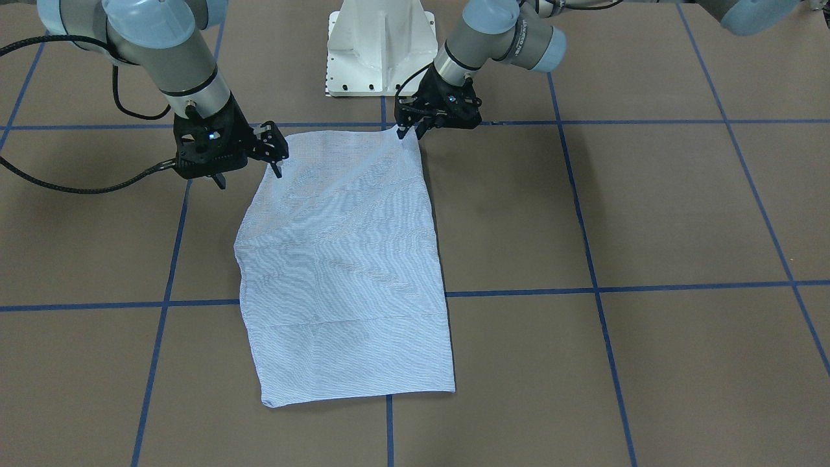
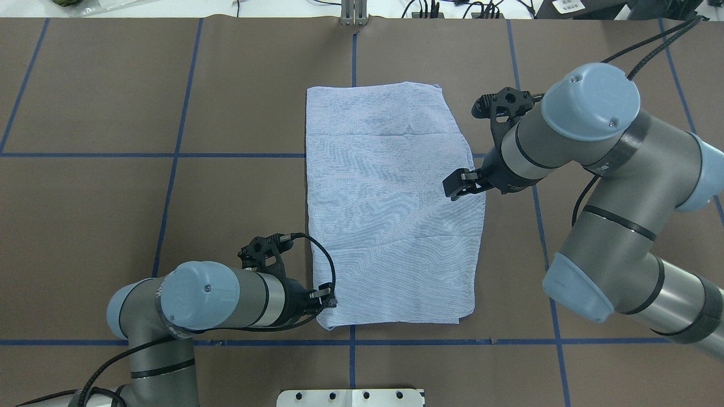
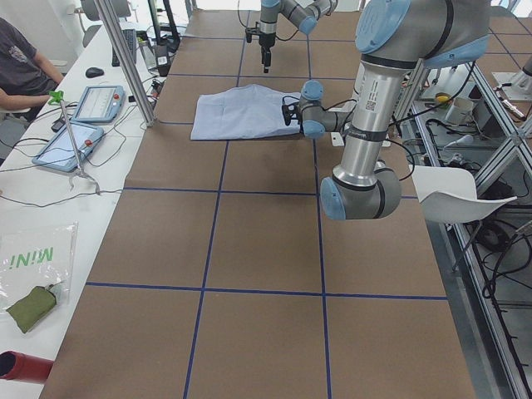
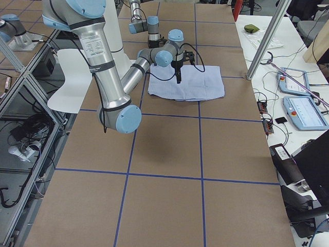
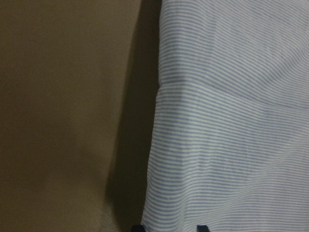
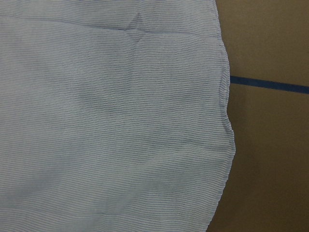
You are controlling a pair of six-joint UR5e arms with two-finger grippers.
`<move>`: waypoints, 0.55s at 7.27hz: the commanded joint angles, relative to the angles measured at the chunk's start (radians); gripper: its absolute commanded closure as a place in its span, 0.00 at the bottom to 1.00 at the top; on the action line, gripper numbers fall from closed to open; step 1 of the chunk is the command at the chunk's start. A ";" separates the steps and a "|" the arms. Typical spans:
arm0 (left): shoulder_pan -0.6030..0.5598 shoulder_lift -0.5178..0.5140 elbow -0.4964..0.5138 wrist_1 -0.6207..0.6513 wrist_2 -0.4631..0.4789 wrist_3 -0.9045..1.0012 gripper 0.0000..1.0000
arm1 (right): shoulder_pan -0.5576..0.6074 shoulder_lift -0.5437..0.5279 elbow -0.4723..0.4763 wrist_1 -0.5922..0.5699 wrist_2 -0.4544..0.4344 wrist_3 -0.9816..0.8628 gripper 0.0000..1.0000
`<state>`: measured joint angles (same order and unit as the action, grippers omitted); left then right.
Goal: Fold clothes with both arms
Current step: 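Bring the right gripper to the shirt's other near corner beside the left gripper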
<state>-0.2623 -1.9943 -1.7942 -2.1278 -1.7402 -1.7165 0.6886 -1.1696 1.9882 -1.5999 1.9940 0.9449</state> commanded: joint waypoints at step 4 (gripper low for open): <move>-0.002 -0.003 -0.016 0.032 -0.010 -0.002 1.00 | 0.000 -0.001 0.001 0.000 0.000 0.002 0.00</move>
<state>-0.2622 -1.9964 -1.8000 -2.1061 -1.7445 -1.7176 0.6888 -1.1704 1.9895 -1.5999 1.9942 0.9453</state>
